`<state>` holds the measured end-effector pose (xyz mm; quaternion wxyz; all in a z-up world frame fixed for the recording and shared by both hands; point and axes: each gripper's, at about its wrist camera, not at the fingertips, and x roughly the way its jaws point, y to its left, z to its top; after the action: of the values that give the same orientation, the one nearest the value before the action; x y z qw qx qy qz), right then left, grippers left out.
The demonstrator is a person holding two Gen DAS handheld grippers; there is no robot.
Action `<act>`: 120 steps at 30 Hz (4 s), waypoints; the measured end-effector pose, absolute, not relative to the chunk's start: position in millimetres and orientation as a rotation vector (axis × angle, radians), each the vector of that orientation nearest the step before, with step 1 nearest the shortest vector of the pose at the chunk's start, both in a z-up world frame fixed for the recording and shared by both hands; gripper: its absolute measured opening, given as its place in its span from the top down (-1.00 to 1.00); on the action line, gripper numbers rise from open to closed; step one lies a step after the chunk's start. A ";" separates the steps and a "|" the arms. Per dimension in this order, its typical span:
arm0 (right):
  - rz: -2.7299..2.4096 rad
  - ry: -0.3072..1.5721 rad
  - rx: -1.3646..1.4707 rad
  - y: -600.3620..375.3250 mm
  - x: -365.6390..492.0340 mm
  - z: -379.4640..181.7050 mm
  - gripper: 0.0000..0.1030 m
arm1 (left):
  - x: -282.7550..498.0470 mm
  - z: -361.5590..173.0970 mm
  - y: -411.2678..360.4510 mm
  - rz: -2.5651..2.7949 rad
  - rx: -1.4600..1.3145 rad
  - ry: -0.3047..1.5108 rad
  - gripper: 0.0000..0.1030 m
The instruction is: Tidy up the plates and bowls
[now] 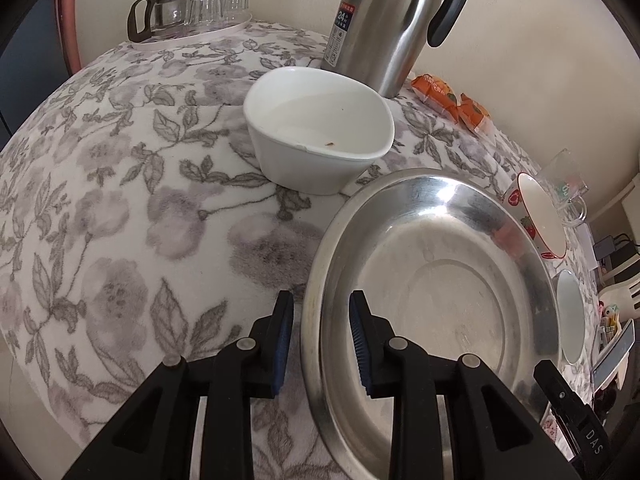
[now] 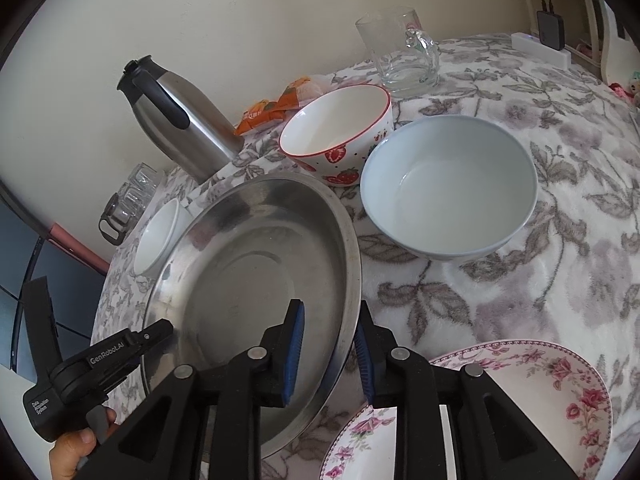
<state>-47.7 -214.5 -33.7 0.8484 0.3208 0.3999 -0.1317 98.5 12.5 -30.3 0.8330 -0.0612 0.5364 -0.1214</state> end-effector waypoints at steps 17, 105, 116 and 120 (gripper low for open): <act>-0.302 0.853 0.642 -212.9 -60.7 -22.6 0.70 | 85.8 -24.6 27.8 -0.271 -0.215 1.193 0.43; -0.488 0.595 0.372 -187.5 -153.3 52.5 -1.00 | -35.8 68.9 -15.3 -0.387 0.064 0.640 -0.91; -0.598 0.607 0.383 -227.1 -189.9 51.2 -1.00 | -59.3 57.4 -57.2 -0.436 0.164 0.727 -0.91; -0.635 0.610 0.426 -243.4 -202.5 46.2 -1.00 | -71.3 50.8 -73.5 -0.504 0.189 0.775 -0.91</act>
<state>-202.5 -243.4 46.2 0.8827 0.2047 0.2931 -0.3049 -71.3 -73.5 50.8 0.8907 0.0911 0.3734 -0.2429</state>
